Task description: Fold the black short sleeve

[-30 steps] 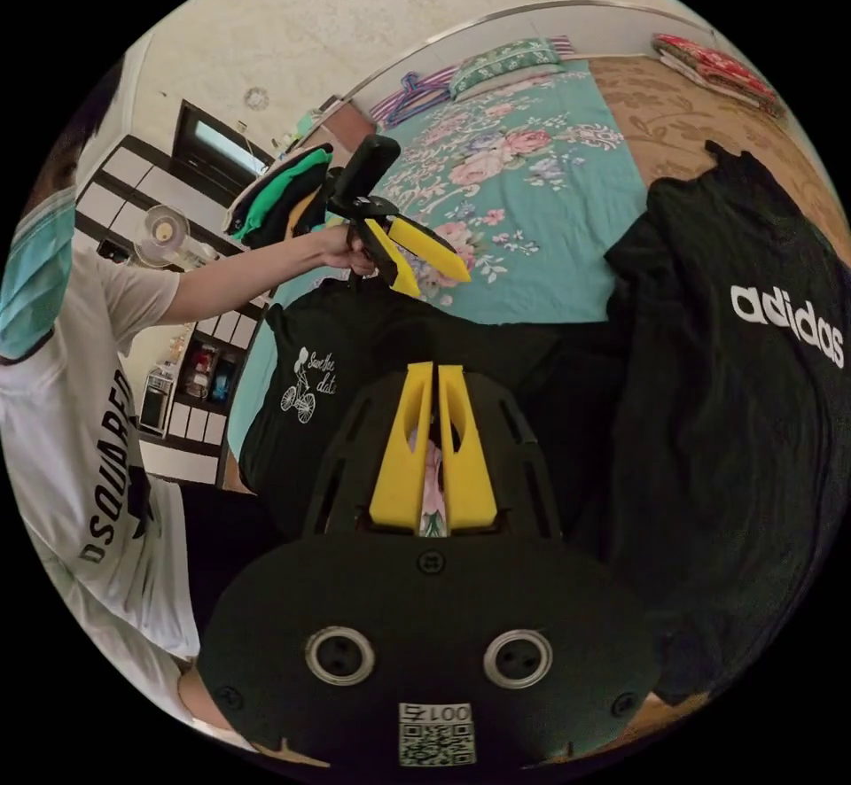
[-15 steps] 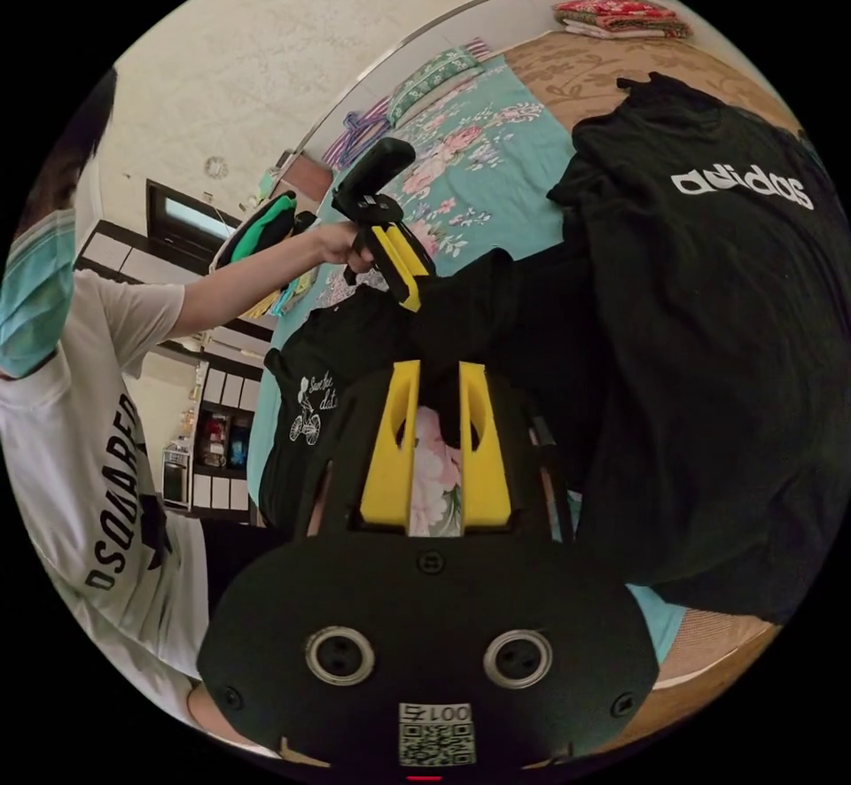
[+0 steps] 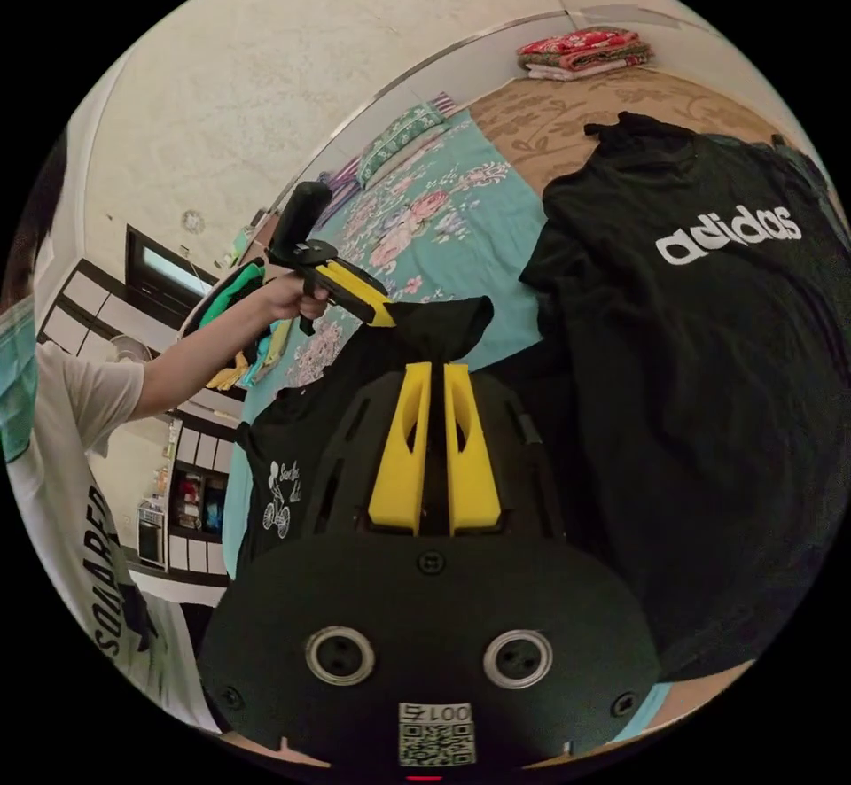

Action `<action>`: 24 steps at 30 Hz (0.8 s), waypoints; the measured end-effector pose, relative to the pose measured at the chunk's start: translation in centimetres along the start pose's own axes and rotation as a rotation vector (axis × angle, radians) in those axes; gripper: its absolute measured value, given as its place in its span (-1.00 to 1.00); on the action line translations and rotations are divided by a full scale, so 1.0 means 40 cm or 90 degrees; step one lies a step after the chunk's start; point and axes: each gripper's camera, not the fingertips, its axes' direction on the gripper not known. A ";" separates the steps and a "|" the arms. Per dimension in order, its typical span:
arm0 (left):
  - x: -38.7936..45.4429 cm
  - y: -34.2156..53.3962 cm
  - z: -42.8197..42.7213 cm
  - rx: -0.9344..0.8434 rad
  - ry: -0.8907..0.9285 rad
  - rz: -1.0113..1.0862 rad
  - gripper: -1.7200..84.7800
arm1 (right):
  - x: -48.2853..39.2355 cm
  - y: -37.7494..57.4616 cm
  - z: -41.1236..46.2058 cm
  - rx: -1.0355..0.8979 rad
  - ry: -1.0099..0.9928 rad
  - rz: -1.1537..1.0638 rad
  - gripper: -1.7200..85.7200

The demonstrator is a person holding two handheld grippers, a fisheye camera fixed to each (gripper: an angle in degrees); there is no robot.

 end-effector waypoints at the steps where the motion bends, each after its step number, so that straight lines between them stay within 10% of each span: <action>1: -0.008 0.000 0.006 -0.001 -0.010 -0.013 -0.98 | -0.003 -0.024 0.014 -0.006 0.009 -0.020 -0.92; 7: -0.064 0.048 0.027 0.056 0.028 -0.084 -0.98 | -0.031 -0.121 0.112 -0.175 0.168 -0.188 -0.93; 24: -0.113 0.152 -0.016 0.197 0.104 -0.122 -0.87 | 0.050 -0.171 0.075 -0.175 0.039 -0.151 -0.90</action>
